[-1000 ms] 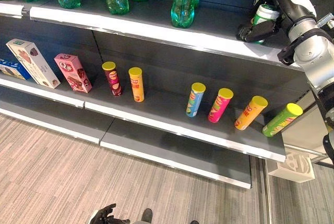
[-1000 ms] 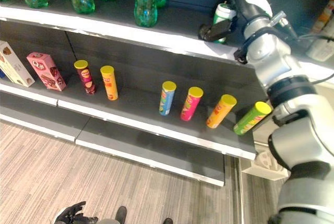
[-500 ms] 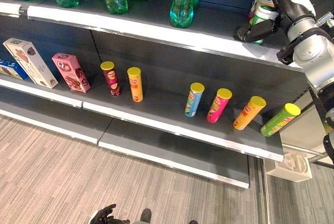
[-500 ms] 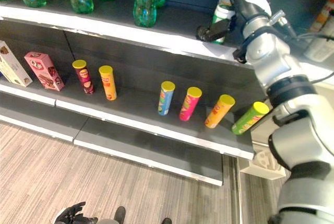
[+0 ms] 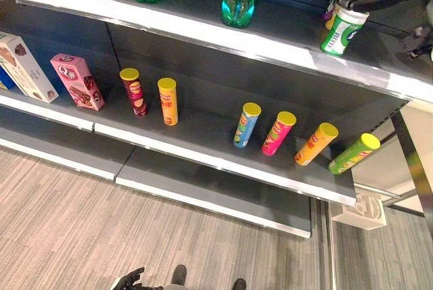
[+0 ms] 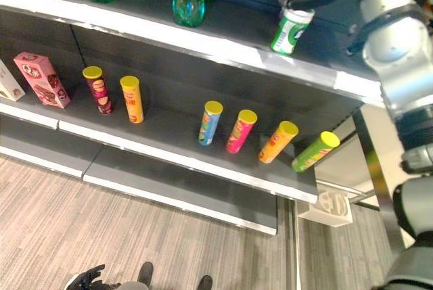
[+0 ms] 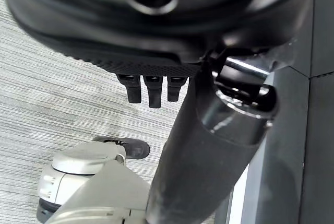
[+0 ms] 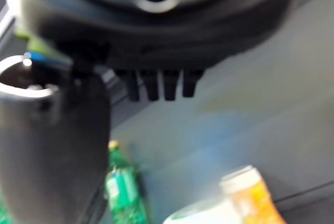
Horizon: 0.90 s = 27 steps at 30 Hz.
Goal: Put the goods on the table back onto the shelves and tidy them up.
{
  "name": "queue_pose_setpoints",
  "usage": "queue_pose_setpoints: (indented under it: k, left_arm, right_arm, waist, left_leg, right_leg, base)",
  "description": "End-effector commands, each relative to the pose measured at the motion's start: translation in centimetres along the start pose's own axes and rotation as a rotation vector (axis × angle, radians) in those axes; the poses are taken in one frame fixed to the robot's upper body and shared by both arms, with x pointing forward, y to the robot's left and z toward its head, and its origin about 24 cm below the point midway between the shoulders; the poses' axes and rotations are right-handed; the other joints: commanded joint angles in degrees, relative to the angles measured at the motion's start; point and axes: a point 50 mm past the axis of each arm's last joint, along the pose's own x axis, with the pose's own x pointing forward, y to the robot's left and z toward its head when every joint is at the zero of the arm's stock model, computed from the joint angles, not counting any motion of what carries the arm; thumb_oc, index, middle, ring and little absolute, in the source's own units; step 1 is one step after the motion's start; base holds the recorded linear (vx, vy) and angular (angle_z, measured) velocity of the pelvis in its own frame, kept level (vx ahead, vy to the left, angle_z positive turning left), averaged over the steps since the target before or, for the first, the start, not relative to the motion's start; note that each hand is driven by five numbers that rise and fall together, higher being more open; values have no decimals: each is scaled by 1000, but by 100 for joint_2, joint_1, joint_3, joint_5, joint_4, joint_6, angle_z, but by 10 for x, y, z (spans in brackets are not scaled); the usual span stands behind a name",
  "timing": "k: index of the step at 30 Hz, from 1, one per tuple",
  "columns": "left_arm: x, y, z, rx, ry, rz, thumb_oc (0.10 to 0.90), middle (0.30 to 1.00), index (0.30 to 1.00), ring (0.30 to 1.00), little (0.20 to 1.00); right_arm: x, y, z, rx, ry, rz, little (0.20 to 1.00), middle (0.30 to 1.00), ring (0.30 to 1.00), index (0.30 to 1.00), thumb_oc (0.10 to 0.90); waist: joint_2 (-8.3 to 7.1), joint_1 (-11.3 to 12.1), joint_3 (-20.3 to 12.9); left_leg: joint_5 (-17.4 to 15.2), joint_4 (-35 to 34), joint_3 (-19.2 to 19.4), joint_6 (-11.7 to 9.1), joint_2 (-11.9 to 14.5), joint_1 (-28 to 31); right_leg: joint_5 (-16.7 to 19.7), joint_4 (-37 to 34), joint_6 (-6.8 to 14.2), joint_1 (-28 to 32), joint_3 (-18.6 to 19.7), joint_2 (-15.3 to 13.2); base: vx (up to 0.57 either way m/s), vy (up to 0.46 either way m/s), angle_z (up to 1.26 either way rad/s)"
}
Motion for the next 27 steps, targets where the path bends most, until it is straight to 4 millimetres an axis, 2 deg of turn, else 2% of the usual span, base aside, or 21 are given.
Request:
queue_pose_setpoints:
  k: [1, 4, 5, 6, 7, 8, 12, 15, 19, 20, 21, 22, 23, 24, 25, 26, 27]
  left_arm:
    - [2, 22, 20, 29, -79, 59, 800, 900, 900, 900, 900]
    - [1, 20, 18, 6, -73, 63, 800, 900, 900, 900, 900]
    - [1, 23, 18, 13, -74, 68, 800, 900, 900, 900, 900]
    - [1, 21, 16, 0, -67, 68, 800, 900, 900, 900, 900]
    - [1, 22, 14, -5, -60, 77, 800, 900, 900, 900, 900]
    - [1, 21, 12, -22, -54, 79, 800, 900, 900, 900, 900]
    - [0, 22, 11, -56, -54, 96, 800, 900, 900, 900, 900]
    - [1, 20, 14, -44, -62, 83, 800, 900, 900, 900, 900]
    - [3, 16, 25, -21, -96, 69, 800, 900, 900, 900, 900]
    - [4, 13, 30, -13, -111, 61, 800, 900, 900, 900, 900]
    - [5, 12, 32, -2, -117, 53, 800, 900, 900, 900, 900]
    - [5, 13, 42, 38, -154, 42, 800, 900, 900, 900, 900]
    - [5, 13, 42, 38, -154, 42, 800, 900, 900, 900, 900]
    - [5, 15, 47, 46, -178, 41, 800, 900, 900, 900, 900]
    - [3, 22, 55, 39, -208, 52, 800, 900, 900, 900, 900]
    - [2, 24, 54, 27, -206, 56, 800, 900, 900, 900, 900]
    - [1, 26, 47, 16, -188, 56, 800, 900, 900, 900, 900]
  right_arm:
    - [0, -67, 29, 59, -139, -286, 900, 900, 900, 900, 800]
    - [-14, -82, 35, 83, -205, -372, 900, 900, 900, 900, 800]
    - [-17, -82, 32, 84, -198, -376, 900, 900, 900, 900, 800]
    - [-22, -87, 37, 93, -235, -405, 900, 900, 900, 900, 800]
    - [-36, -93, 41, 91, -287, -446, 900, 900, 900, 900, 800]
    - [-42, -95, 44, 78, -313, -459, 900, 900, 900, 900, 800]
    - [-79, -95, 43, 76, -382, -518, 900, 900, 900, 900, 800]
    - [-114, -86, 33, 153, -389, -561, 900, 900, 900, 900, 800]
    - [-138, -76, 22, 206, -355, -593, 900, 900, 900, 900, 800]
    - [-147, -69, 18, 281, -343, -616, 900, 900, 900, 900, 800]
    - [-151, -63, 18, 335, -353, -616, 900, 900, 900, 900, 800]
    - [-156, -52, 16, 338, -321, -585, 900, 900, 900, 900, 800]
    - [-156, -52, 16, 338, -321, -585, 900, 900, 900, 900, 800]
    - [-156, -47, 18, 327, -318, -555, 900, 900, 900, 900, 800]
    - [-156, -43, 17, 308, -300, -525, 900, 900, 900, 900, 800]
    - [-155, -40, 14, 308, -281, -512, 900, 900, 900, 900, 800]
    - [-153, -32, 5, 307, -226, -477, 900, 900, 900, 900, 800]
  waist:
    - [-263, 94, -105]
    - [-233, 9, -95]
    - [-271, 32, -98]
    - [-229, -37, -92]
    - [-232, -104, -104]
    - [-196, -186, -106]
    - [-175, -406, -113]
    - [-156, -519, -96]
    - [-58, -746, -25]
    - [11, -897, 39]
    - [34, -946, 82]
    - [108, -1124, 266]
    - [107, -1108, 265]
    - [171, -1159, 365]
    - [317, -1057, 360]
    - [345, -993, 310]
    - [267, -850, 187]
  left_leg:
    - [-591, 21, 348, -163, 1, 76]
    - [-621, 21, 368, -137, -12, 72]
    - [-622, 21, 367, -137, -11, 71]
    - [-640, 21, 389, -127, -15, 75]
    - [-673, 21, 415, -105, -20, 90]
    - [-693, 21, 442, -96, -26, 103]
    - [-777, 21, 604, -31, -38, 139]
    - [-861, 21, 789, 52, -75, 190]
    - [-947, 21, 1015, 150, -127, 260]
    - [-993, 21, 1150, 213, -145, 312]
    - [-1011, 21, 1229, 243, -145, 337]
    - [-1056, 21, 1566, 310, -104, 417]
    - [-1059, 21, 1582, 310, -103, 418]
    - [-1047, 21, 1854, 313, -11, 483]
    - [-968, 21, 2435, 260, 251, 502]
    - [-1036, 21, 2540, 224, 314, 537]
    - [-1008, 33, 2928, 182, 331, 567]
  right_leg:
    - [-580, 40, 393, 499, 177, -109]
    - [-573, 40, 412, 466, 216, -118]
    - [-573, 40, 412, 465, 214, -116]
    - [-570, 40, 422, 461, 234, -127]
    - [-565, 40, 438, 460, 251, -138]
    - [-558, 40, 447, 455, 270, -149]
    - [-500, 40, 507, 386, 397, -192]
    - [-388, 40, 567, 287, 601, -234]
    - [-258, 87, 622, 149, 884, -292]
    - [-211, 188, 651, 32, 1044, -304]
    - [-179, 284, 665, -49, 1114, -304]
    - [-141, 651, 718, -375, 1380, -268]
    - [-144, 663, 718, -387, 1397, -266]
    - [-103, 807, 744, -512, 1245, -320]
    - [-258, 1114, 615, -368, -53, -773]
    - [-333, 1222, 656, -284, -350, -903]
    - [-200, 1065, 727, -110, -966, -1164]
  base:
    - [-3, 14, -4]
    - [0, 0, 0]
    - [13, 27, -3]
    - [32, 43, -2]
    - [36, 58, -2]
    - [32, 61, -3]
    - [9, 61, -17]
    - [-2, 120, -50]
    - [-27, 142, -67]
    - [-64, 177, -90]
    - [-167, 244, -95]
    - [-135, 153, -96]
    - [-170, 129, -150]
    - [-175, -20, -186]
    - [-159, -13, -166]
    - [-140, -81, -241]
    - [-16, -83, -216]
